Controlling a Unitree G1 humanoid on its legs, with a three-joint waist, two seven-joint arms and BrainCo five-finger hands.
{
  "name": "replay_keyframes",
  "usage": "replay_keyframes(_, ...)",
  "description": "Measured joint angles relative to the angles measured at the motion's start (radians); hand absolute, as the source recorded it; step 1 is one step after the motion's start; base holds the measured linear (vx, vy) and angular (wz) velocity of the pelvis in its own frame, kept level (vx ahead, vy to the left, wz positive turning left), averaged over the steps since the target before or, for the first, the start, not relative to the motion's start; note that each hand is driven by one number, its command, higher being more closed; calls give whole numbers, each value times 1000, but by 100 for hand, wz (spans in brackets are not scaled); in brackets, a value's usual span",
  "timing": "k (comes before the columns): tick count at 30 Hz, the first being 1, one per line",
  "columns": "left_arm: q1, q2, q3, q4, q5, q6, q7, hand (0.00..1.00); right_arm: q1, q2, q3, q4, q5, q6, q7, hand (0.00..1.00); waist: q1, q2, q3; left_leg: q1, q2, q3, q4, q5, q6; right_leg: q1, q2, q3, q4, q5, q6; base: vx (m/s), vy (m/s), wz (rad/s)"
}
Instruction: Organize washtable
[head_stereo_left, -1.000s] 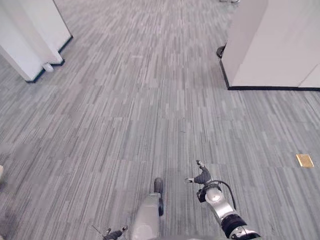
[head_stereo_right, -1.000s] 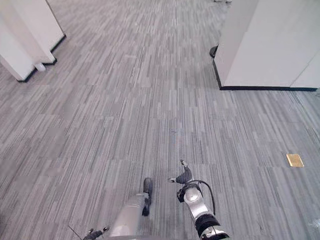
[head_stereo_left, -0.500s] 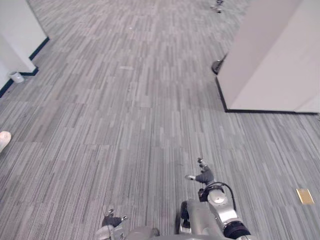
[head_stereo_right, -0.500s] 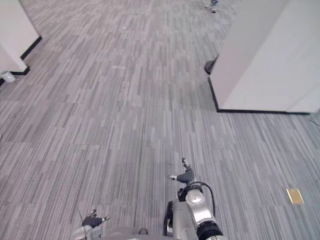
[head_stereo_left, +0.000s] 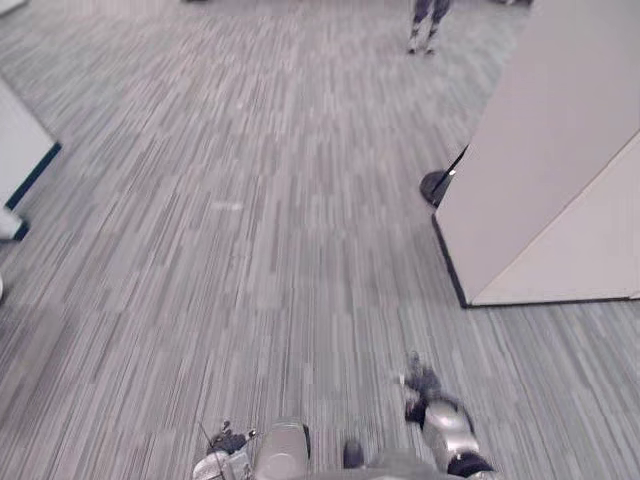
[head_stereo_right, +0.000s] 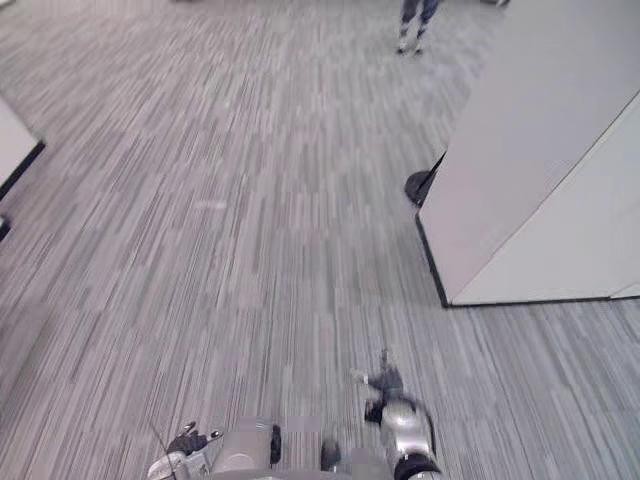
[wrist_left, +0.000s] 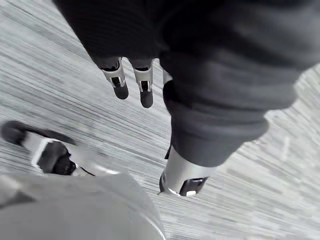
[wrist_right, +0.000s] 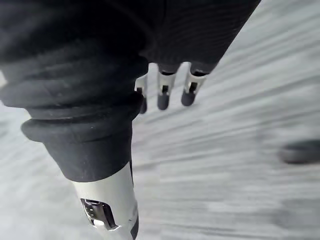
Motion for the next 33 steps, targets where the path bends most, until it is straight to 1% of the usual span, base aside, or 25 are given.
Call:
replay_keyframes(1, 15, -9, 3, -13, -15, -12, 1, 0, 2, -13, -4, 1, 12, 6, 20, 0, 14, 3, 1, -27, -4, 12, -103, 7, -12, 20, -11, 30, -4, -53, 17, 603, 126, -147)
replay_keyframes(2, 23, -25, 8, -17, -31, -24, 3, 0, 3, -30, -15, 5, 16, 4, 44, 0, 14, 33, 7, -54, 3, 6, -276, 48, -76, 48, -13, 58, -10, -101, 64, 733, 224, -122)
replay_keyframes(3, 30, -49, 9, -18, -31, -27, 10, 0, 13, -56, -28, 13, 15, 1, 67, 0, 13, 69, 3, -82, 28, 10, -480, 104, -176, 89, -3, 100, -20, -150, 58, 723, 310, -129)
replay_keyframes(4, 54, -57, 11, -18, -30, -44, 16, 0, 20, -65, -32, 34, -4, -7, 69, 0, 20, 80, -1, -105, 50, 40, -523, 112, -193, 149, -5, 155, -31, -199, 61, 745, 357, -113)
replay_keyframes(5, 73, -57, 16, -17, -31, -49, 16, 0, 27, -60, -42, 38, -16, -8, 69, 0, 31, 75, -6, -104, 60, 53, -518, 116, -179, 181, -14, 180, -29, -224, 61, 805, 413, -124)
replay_keyframes(7, 97, -46, 99, -10, -30, -53, 17, 0, 53, -10, -103, 44, -58, -14, 75, 0, 39, -16, -62, -81, 12, 86, -447, 201, -75, 142, -67, 212, 173, -259, 80, 972, 410, -86)
replay_keyframes(8, 108, -35, 118, -11, -32, -56, 18, 0, 64, 17, -136, 43, -74, -19, 89, 0, 37, -65, -86, -41, -21, 110, -453, 190, -9, 51, -71, 209, 401, -213, 192, 886, 330, -48)
replay_keyframes(9, 107, -25, 119, -21, -31, -59, 19, 0, 65, 23, -156, 32, -74, -18, 92, 0, 37, -81, -79, -11, -37, 126, -444, 169, 29, 7, -70, 202, 532, -161, 289, 809, 337, -26)
replay_keyframes(10, 90, -7, 117, -18, -28, -52, 19, 0, 65, 35, -188, 3, -70, -27, 92, 0, 9, -92, -49, 58, -71, 124, -421, 112, 66, -83, -77, 141, 785, 42, 433, 724, 293, 14)
replay_keyframes(11, 81, 5, 115, -14, -18, -48, 21, 0, 66, 34, -192, -7, -69, -32, 94, 0, -17, -109, -42, 117, -99, 117, -421, 72, 65, -157, -99, 78, 970, 74, 420, 809, 311, 31)
replay_keyframes(13, 66, 12, 86, -16, 39, -47, 22, 0, 112, 9, -193, -39, -70, -34, 96, 0, -26, -97, -38, 256, -124, 118, -468, 12, 68, -299, -133, -48, 1146, 45, 371, 720, 270, 18)
replay_keyframes(14, 50, 9, 57, -20, 74, -46, 19, 0, 151, 12, -213, -98, -36, -45, 103, 0, -46, -71, -46, 350, -133, 95, -546, -6, 69, -419, -143, -148, 1123, -17, 272, 536, 218, 18)
replay_keyframes(15, 36, 9, 52, -20, 93, -45, 17, 0, 154, 12, -215, -118, -26, -49, 104, 0, -63, -67, -45, 383, -137, 86, -582, -9, 69, -464, -146, -181, 1078, -39, 244, 794, 259, 46)
replay_keyframes(17, -33, -14, 24, -9, 150, -42, 8, 0, 157, 28, -252, -168, -11, -52, 104, 0, -118, -49, -35, 460, -95, 129, -586, -86, 43, -552, -150, -231, 705, -63, 239, 761, 95, 86)
replay_keyframes(20, -73, -75, -2, 20, 181, -38, -8, 0, 177, 19, -308, -157, -11, -36, 99, 0, -122, -38, -32, 564, -120, 58, -601, -130, 53, -531, -168, -214, 238, -6, 226, 719, -15, 83)
replay_keyframes(22, -72, -114, 1, 35, 201, -41, -13, 0, 219, -3, -286, -131, 0, -12, 92, 0, -133, -16, -41, 687, -94, -24, -631, -181, -22, -534, -159, -203, 148, 14, 185, 882, -115, 112)
replay_keyframes(24, -71, -105, 20, 43, 199, -47, -11, 0, 247, -14, -253, -102, 14, 2, 89, 0, -139, -28, -51, 645, -73, -42, -389, -195, -45, -529, -134, -216, 219, 118, 140, 943, -282, 99)
replay_keyframes(25, -74, -115, 37, 57, 194, -37, -11, 0, 250, -54, -259, -104, 26, 4, 91, 0, -158, 37, -70, 533, 4, -26, -109, -144, -36, -523, -92, -237, 293, 150, 164, 1109, -343, 56)
replay_keyframes(26, -71, -116, 58, 53, 190, -28, -16, 0, 240, -78, -246, -107, 26, 5, 88, 0, -153, 78, -74, 473, 50, -7, 13, -49, 1, -515, -58, -250, 305, 126, 135, 1075, -295, -32)
replay_keyframes(27, -35, -115, 134, 45, 133, -14, -1, 0, 200, -92, -227, -123, 27, 7, 74, 0, -122, 98, -61, 361, 153, 72, 242, 255, 60, -410, -12, -219, 258, 59, 110, 872, -176, -68)
replay_keyframes(28, -33, -113, 133, 45, 123, -14, 0, 0, 195, -93, -227, -122, 27, 7, 69, 0, -120, 99, -57, 342, 167, 76, 276, 232, 67, -385, -9, -212, 247, 54, 104, 991, -210, -47)
replay_keyframes(29, -21, -95, 122, 33, 83, -13, -2, 0, 167, -92, -226, -85, 34, 21, 42, 0, -115, 77, -40, 258, 194, 81, 373, 107, 66, -259, -10, -191, 185, 47, 95, 645, -130, 6)
replay_keyframes(30, -17, -87, 115, 29, 72, -15, -4, 0, 161, -90, -224, -79, 37, 23, 39, 0, -111, 70, -38, 248, 192, 80, 374, 89, 60, -236, -13, -183, 175, 47, 95, 769, -139, -5)
replay_keyframes(31, -8, -69, 96, 2, 42, -21, -3, 0, 137, -81, -207, -67, 56, 23, 29, 0, -90, 27, -26, 198, 176, 82, 336, 34, 44, -146, -37, -150, 131, 45, 92, 553, -73, -33)
replay_keyframes(33, -8, -48, 44, -12, 7, -35, 3, 0, 79, -56, -192, -45, 61, 15, 21, 0, -68, 3, -26, 121, 149, 105, 174, -30, -2, -70, -69, -107, 92, 41, 88, 642, -36, -54)
